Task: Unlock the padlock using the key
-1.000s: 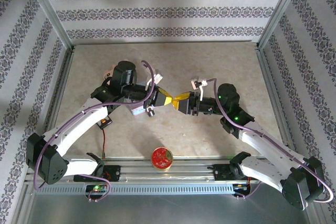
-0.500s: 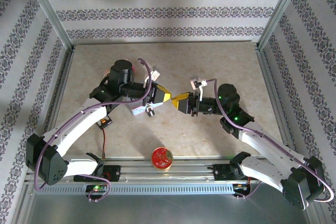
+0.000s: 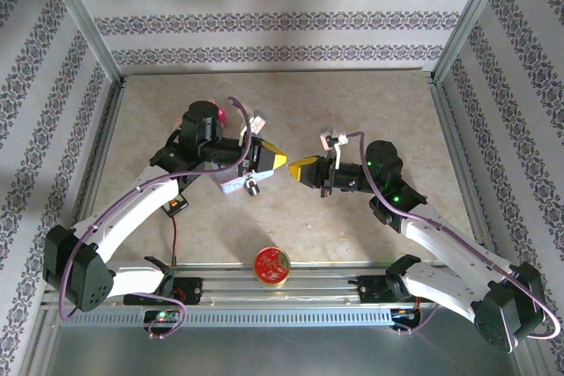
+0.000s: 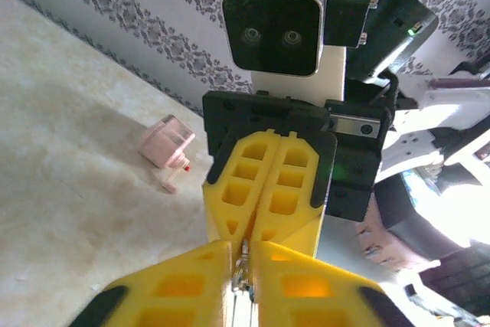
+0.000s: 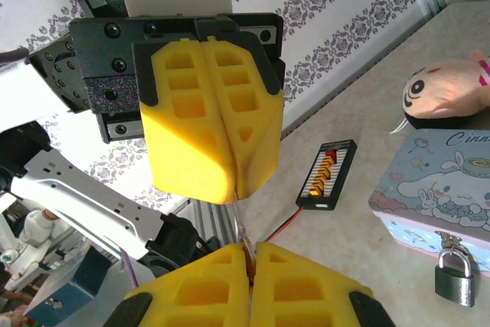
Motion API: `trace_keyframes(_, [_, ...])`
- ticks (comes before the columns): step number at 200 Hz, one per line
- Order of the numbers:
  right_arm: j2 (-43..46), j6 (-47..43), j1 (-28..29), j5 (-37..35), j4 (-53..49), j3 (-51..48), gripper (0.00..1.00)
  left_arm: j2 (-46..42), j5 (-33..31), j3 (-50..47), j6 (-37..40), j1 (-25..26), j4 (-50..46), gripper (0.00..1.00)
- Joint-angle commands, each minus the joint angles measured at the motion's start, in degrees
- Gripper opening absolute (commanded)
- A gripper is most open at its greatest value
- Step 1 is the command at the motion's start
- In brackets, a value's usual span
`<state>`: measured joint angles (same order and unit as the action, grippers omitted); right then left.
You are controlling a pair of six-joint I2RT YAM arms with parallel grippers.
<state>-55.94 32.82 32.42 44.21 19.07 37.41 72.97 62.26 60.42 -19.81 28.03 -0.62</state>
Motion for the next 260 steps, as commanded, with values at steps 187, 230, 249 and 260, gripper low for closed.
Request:
trace_keyframes(187, [3.31, 9.85, -3.38, -23.90, -6.85, -7.83, 0.00, -4.68, -62.16, -11.83, -21.14, 9.26, -13.02, 0.99])
trace_keyframes(230, [1.36, 13.92, -6.92, -21.95, -8.44, -9.26, 0.00, -0.51, -69.29, -15.07, -28.35, 12.30, -13.59, 0.99])
trace_keyframes(249, [-0.15, 13.75, -7.05, -20.94, -8.72, -9.36, 0.00, 2.02, -71.65, -14.40, -29.56, 13.43, -15.03, 0.97])
trace_keyframes(260, [-1.24, 13.42, -7.02, -20.59, -9.11, -9.20, 0.00, 3.92, -72.35, -13.74, -30.19, 13.92, -15.79, 0.97])
